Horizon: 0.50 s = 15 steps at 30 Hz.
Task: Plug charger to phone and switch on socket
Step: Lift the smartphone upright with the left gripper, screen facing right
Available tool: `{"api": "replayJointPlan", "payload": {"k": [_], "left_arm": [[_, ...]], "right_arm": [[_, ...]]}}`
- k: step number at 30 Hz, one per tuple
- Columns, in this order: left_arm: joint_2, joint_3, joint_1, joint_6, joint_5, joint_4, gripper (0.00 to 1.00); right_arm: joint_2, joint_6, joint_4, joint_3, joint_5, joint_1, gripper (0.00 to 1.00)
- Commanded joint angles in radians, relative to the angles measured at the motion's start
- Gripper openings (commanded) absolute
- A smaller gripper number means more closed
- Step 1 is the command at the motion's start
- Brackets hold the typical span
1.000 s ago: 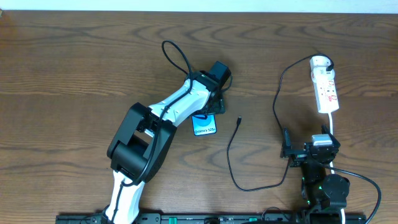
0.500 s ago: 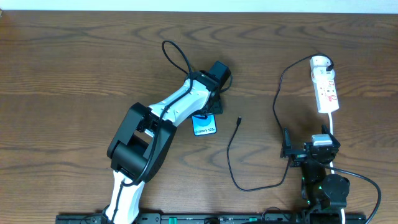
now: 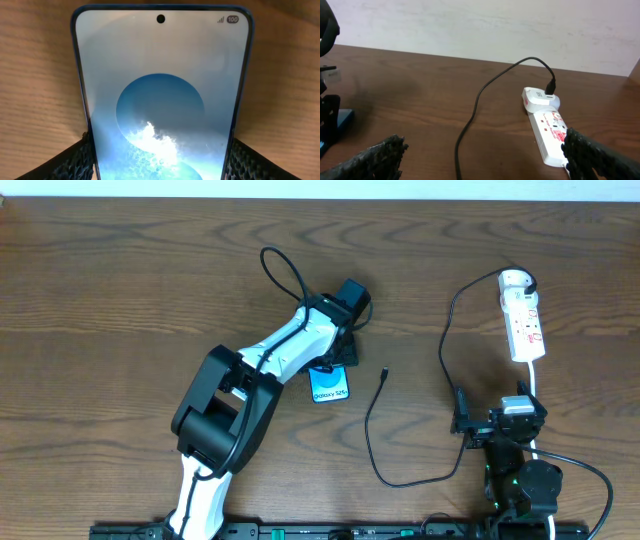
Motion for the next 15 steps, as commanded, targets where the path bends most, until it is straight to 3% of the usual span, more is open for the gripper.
{"api": "replayJointPlan", "payload": {"k": [1, 15], "left_arm": [[-0.032, -0.011, -0.002, -0.001, 0.083, -0.027, 0.75], [-0.093, -0.006, 0.074, 0.021, 0.332, -0.09, 0.74]], "right_arm": [[-0.002, -0.01, -0.004, -0.001, 0.004, 0.01, 0.99], [-0.002, -0.01, -0.004, -0.001, 0.004, 0.01, 0.99]]}}
